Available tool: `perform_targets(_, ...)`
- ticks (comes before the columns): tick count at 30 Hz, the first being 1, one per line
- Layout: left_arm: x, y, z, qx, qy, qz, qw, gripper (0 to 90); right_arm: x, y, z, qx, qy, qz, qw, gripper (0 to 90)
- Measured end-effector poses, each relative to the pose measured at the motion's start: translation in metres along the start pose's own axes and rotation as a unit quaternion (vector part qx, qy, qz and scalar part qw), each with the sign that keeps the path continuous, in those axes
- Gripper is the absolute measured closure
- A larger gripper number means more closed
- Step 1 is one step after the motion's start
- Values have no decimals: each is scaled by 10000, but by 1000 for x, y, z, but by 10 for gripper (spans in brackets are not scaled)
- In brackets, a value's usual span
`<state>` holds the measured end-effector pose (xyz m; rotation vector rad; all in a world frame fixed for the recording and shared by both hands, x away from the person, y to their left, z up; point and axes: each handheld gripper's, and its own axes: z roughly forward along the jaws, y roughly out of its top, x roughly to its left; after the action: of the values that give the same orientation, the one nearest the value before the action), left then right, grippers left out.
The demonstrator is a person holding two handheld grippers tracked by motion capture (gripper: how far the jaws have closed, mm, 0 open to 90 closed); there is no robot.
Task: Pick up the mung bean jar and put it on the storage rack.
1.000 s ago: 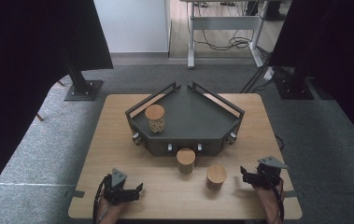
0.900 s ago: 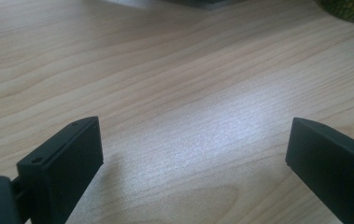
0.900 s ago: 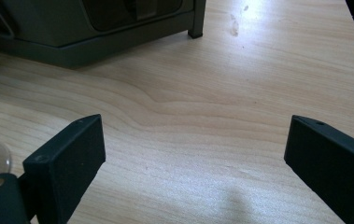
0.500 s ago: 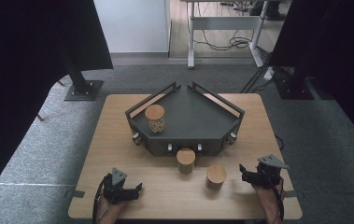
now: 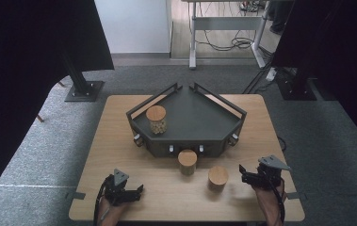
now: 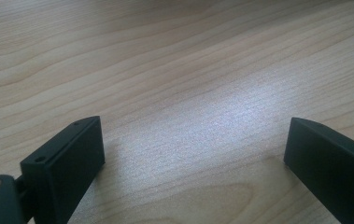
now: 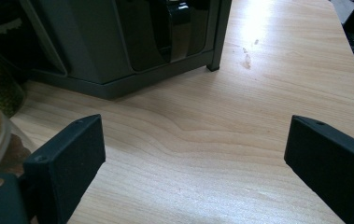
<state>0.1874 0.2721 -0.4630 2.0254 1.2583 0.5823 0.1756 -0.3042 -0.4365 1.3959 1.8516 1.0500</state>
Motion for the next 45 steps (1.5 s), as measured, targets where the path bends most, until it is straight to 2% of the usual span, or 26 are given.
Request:
perform_targets(8, -1, 1, 1, 32, 15, 24, 10000, 49, 6, 4, -5, -98, 69, -17, 9999, 46)
perform_targets(23, -1, 2, 1, 72, 46, -52, 9999, 39, 22, 10, -13, -281, 217, -131, 9993, 40)
perform_targets(45, -2, 2, 1, 79, 77, -88, 9999, 33, 52, 21, -15, -387, 414, -247, 9981, 42)
